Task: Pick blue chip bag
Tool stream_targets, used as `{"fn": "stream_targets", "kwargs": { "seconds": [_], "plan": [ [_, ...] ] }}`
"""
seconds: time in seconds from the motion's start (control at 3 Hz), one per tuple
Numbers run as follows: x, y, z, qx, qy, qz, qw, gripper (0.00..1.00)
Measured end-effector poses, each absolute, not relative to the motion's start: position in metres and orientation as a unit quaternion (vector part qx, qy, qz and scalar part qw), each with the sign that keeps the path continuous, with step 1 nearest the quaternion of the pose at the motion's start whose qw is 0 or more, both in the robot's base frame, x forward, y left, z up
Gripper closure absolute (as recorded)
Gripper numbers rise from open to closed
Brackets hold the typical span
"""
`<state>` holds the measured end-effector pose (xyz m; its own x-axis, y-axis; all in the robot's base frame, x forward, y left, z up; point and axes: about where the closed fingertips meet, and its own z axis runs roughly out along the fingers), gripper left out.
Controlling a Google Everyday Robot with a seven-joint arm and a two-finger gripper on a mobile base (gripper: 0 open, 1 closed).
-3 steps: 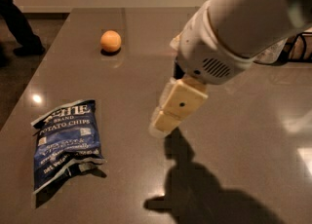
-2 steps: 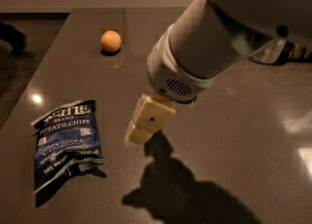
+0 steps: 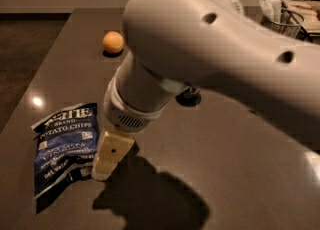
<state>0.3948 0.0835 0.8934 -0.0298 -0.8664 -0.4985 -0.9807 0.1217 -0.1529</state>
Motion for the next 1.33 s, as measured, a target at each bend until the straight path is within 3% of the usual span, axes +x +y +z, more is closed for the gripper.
{"fn": "stream_targets", "kwargs": {
  "seconds": [0.67, 1.0, 1.33],
  "plan": [
    [0.388, 0.127, 0.848, -0.682, 0.691, 0.112, 0.213, 0.00],
    [0.393, 0.140, 0.839, -0.682, 0.694, 0.112, 0.201, 0.15],
    [0.400, 0.143, 0.838, -0.674, 0.704, 0.112, 0.194, 0.38]
  ]
}}
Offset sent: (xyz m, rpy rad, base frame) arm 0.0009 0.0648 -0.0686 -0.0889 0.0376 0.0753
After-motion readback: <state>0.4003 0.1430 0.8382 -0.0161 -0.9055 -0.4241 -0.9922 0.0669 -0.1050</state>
